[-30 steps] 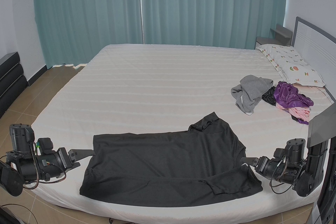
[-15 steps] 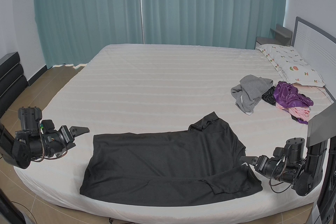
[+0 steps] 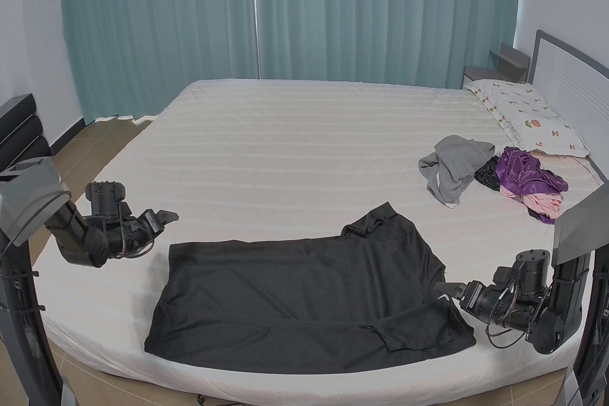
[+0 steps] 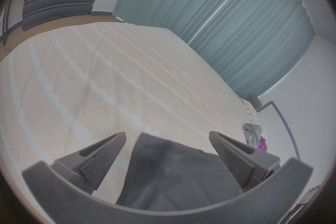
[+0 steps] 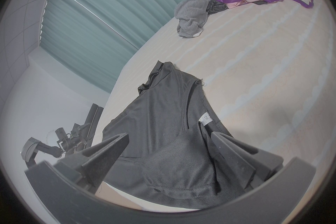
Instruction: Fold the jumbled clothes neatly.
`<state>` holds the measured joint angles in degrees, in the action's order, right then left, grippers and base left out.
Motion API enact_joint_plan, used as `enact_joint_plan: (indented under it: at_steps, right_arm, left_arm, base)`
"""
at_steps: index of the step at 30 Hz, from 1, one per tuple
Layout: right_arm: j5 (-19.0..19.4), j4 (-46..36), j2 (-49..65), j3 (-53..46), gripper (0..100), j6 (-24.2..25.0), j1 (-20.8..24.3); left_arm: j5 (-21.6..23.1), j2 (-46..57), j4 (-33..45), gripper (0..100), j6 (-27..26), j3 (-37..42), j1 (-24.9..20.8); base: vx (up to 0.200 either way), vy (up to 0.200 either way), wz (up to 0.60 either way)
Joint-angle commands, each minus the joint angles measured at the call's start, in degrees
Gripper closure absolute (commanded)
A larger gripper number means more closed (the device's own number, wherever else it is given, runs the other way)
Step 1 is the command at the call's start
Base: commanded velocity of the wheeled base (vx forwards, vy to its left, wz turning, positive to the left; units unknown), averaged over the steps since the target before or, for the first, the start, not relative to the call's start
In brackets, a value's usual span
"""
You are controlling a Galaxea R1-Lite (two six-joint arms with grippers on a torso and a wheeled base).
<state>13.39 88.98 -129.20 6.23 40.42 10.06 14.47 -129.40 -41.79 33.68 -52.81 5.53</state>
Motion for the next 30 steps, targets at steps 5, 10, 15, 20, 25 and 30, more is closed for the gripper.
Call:
enact_joint_plan:
  at_steps: [5,10,15,20,25,30]
  right_arm:
    - [0.06,0.93,-2.55,0.19,0,0.09,0.05]
    - [0.06,0.93,-2.82,0.1,0,0.09,0.31]
    - [-0.03,0.93,-2.82,0.1,0,0.09,0.31]
    - [-1.26,0.93,-1.59,0.45,0,0.01,0.14]
    - [-4.33,0.85,-1.15,3.17,0,-0.17,0.58]
    - [-6.71,-0.82,-5.36,15.04,0,-2.46,2.6]
  left_arm:
    - [-4.19,-12.72,-0.05,0,0.24,-10.38,-3.07]
    - [-5.94,-13.77,-0.49,0,0.24,-10.91,-3.69]
    - [-5.94,-14.39,-0.4,100,0.24,-11.79,-3.69]
    - [-7.61,-14.47,-0.57,100,0.24,-12.14,-3.6]
    - [-10.6,-14.47,-0.57,100,0.51,-12.05,-3.34]
    - [-13.94,-13.16,-3.03,100,6.22,-10.47,-3.43]
  base:
    - [0.0,0.0,0.0]
    - [0.0,0.0,0.0]
    - [0.0,0.0,0.0]
    - [0.0,0.0,0.0]
    - [0.0,0.0,0.0]
    - [0.0,0.0,0.0]
